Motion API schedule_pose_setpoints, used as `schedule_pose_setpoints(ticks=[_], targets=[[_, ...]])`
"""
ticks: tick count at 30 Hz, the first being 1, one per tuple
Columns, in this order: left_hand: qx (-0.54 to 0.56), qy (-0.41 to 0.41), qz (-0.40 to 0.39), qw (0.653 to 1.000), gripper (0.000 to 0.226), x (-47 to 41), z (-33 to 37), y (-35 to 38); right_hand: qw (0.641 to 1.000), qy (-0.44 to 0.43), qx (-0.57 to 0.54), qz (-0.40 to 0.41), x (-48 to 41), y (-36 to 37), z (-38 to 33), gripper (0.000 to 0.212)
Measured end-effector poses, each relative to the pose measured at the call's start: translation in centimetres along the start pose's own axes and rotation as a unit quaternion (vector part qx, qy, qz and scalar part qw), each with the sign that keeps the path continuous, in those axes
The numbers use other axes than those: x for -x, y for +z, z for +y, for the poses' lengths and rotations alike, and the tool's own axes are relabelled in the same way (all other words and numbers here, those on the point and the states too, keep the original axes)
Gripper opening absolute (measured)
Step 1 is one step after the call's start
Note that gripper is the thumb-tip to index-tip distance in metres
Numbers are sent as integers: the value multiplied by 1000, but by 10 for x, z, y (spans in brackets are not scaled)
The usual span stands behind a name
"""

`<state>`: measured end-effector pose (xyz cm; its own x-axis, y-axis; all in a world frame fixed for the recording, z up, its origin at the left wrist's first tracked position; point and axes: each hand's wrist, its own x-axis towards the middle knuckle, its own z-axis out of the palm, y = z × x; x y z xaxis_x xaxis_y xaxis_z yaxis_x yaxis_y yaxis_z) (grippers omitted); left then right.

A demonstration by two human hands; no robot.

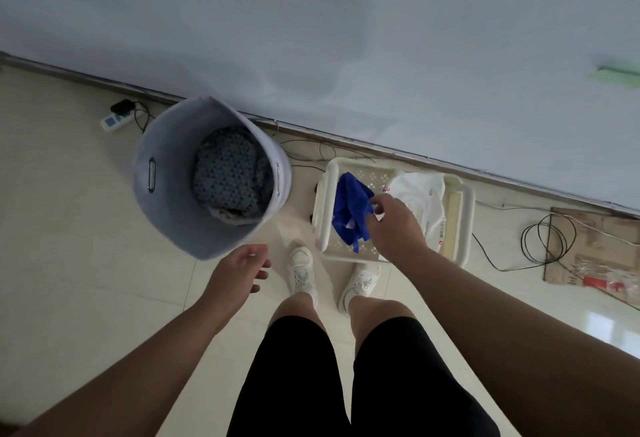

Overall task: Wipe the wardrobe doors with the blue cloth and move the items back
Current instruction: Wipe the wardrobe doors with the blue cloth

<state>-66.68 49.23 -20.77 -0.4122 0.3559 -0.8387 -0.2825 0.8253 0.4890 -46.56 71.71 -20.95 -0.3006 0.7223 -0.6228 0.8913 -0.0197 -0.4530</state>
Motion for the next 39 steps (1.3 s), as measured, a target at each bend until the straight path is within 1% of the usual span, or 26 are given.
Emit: schedule_pose_setpoints(ticks=[3, 5, 7, 10, 13, 16, 19, 22, 24, 29, 33, 36, 39], targets=[[3, -16, 6, 1000, 18, 5, -25, -10, 999, -23, 46, 15, -9, 25, -17, 46], [-1, -20, 2, 1000, 16, 9, -34, -12, 996, -8, 83, 13, -16, 38, -24, 60], [-4, -20, -5, 1000, 16, 11, -41, -13, 991, 6, 137, 8, -23, 46, -28, 64], [-6, -20, -7, 1000, 16, 14, -46, -15, 984, 15, 179, 8, -33, 51, -30, 51], [-3, -23, -8, 1000, 17, 21, -44, -18, 985, 2, 171, 7, -31, 42, -35, 29], [0, -20, -13, 1000, 15, 36, -33, -23, 988, -13, 156, 5, -10, 16, -39, 17], [4, -6, -20, 1000, 14, 59, -11, -34, 989, -15, 144, -2, 23, -21, -43, 15], [3, 15, -27, 1000, 14, 89, 12, -50, 986, -25, 163, -11, 59, -57, -49, 18], [6, 29, -24, 999, 14, 108, 25, -61, 984, -37, 174, -27, 80, -76, -53, 17], [31, 46, 28, 998, 21, 158, 34, -83, 975, -76, 188, -87, 114, -113, -62, 12], [80, 26, 84, 993, 22, 196, 18, -86, 964, -106, 208, -126, 114, -123, -70, 14], [135, -16, 145, 980, 20, 225, -9, -77, 936, -154, 276, -157, 107, -123, -77, 13], [195, -60, 220, 954, 19, 263, -48, -53, 887, -205, 355, -210, 98, -117, -89, 15]])
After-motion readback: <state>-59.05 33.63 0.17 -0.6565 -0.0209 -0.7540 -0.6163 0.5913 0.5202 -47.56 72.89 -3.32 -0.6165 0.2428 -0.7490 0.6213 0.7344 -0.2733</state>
